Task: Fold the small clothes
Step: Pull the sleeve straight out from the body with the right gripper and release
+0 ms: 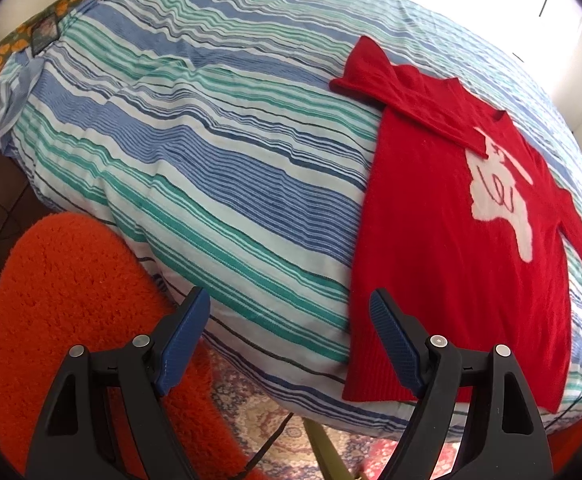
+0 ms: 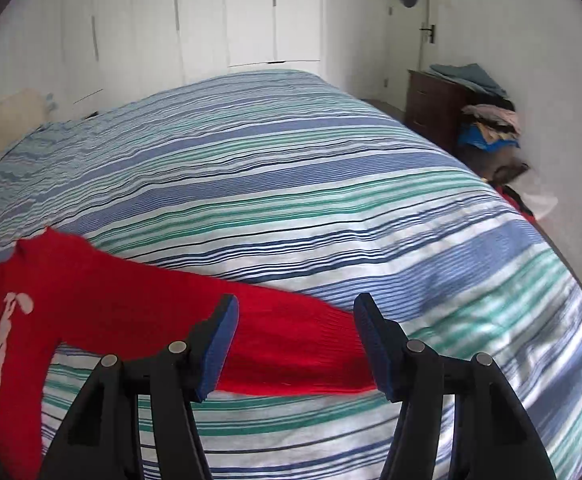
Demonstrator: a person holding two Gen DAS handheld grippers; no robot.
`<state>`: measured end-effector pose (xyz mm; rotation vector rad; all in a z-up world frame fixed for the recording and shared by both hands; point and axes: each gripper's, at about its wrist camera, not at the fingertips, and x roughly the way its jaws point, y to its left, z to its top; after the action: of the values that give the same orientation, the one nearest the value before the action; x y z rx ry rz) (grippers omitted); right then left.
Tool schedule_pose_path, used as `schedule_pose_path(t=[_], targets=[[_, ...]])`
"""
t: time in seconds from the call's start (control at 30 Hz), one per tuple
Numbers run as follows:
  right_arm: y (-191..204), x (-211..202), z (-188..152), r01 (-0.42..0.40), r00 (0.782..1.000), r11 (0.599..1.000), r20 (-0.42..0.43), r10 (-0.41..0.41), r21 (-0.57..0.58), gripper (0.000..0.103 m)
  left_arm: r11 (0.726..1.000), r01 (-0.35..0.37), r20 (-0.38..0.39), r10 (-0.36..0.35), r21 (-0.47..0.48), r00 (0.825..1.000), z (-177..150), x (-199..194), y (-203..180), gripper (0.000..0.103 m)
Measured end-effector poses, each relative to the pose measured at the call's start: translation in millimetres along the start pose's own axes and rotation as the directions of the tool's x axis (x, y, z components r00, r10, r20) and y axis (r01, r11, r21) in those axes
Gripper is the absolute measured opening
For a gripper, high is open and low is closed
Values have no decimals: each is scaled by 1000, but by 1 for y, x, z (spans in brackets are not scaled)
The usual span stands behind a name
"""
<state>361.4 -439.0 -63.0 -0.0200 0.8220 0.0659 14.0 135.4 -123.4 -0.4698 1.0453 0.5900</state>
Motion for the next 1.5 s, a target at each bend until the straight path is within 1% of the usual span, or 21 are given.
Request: schedule_pose_path(t=[0.07, 0.1, 0.17, 0.2, 0.23, 0.27, 0.33, 0.43, 0.5, 0.53, 0.57, 0.63, 0.73, 0.87, 0.97, 1.1, 1.2, 1.3, 1.4, 1.5], targets=[[0, 17, -7, -22, 999, 999, -49, 23, 34, 60, 1000, 1, -2, -1, 1, 1000, 0, 0, 1, 83], [-4, 27, -13, -23, 996, 998, -88, 29, 65, 60, 1000, 4, -3, -4, 0, 1000, 0, 0, 1, 83], [-26, 46, -31, 2, 987, 991, -162, 20, 134, 60, 1000, 11, -5, -11, -2, 1000, 0, 0, 3, 83], [-40, 54, -41, 28, 981, 985, -196, 7, 173, 60, 1000, 14, -6, -14, -4, 1000, 0, 0, 3, 83], [-53, 52, -51, 59, 977, 977, -211, -15, 206, 60, 1000, 16, -7, -16, -6, 1000, 0, 0, 4, 83], [-65, 46, -57, 74, 981, 967, -194, -27, 242, 57, 1000, 18, -9, -18, -9, 1000, 0, 1, 4, 83], [-82, 32, -66, 152, 975, 949, -199, -99, 275, 59, 1000, 23, -13, -24, -13, 1000, 1, 2, 4, 83], [-96, 2, -74, 180, 978, 938, -156, -138, 296, 59, 1000, 29, -20, -29, -13, 999, 1, 4, 3, 83], [-99, -23, -79, 177, 983, 937, -97, -154, 302, 60, 1000, 28, -22, -28, -6, 999, 0, 5, 1, 83], [-100, -36, -81, 167, 986, 930, -62, -155, 328, 61, 1000, 26, -22, -27, -2, 999, 0, 5, 1, 83], [-100, -49, -79, 155, 988, 924, -34, -153, 349, 66, 1000, 26, -20, -26, 1, 999, 0, 5, 0, 84], [-93, -72, -73, 154, 985, 919, 21, -173, 362, 68, 1000, 26, -18, -26, 3, 1000, 0, 5, 0, 83], [-75, -95, -68, 128, 985, 942, 74, -158, 309, 71, 1000, 28, -17, -28, -6, 999, 0, 4, 2, 83], [-41, -114, -68, 80, 991, 978, 87, -98, 194, 71, 999, 31, -20, -31, -22, 999, 0, 5, 5, 83], [-17, -136, -80, 48, 995, 989, 80, -60, 140, 77, 999, 29, -21, -30, -17, 999, 0, 5, 4, 83], [20, -158, -110, 8, 994, 996, 107, -18, 91, 83, 1000, 27, -25, -27, -4, 999, -1, 6, 1, 83], [43, -165, -125, 14, 991, 999, 135, -18, 31, 83, 1000, 26, -23, -26, 5, 999, -1, 6, 0, 84], [59, -168, -125, 35, 987, 999, 160, -29, -34, 83, 999, 32, -21, -32, 2, 999, -1, 5, 1, 84], [60, -162, -125, 34, 989, 998, 144, -27, -45, 83, 1000, 31, -19, -30, 8, 999, -1, 4, 1, 83], [57, -162, -127, 39, 989, 999, 144, -35, -29, 83, 999, 17, -22, -17, 28, 1000, -2, 4, -1, 84]])
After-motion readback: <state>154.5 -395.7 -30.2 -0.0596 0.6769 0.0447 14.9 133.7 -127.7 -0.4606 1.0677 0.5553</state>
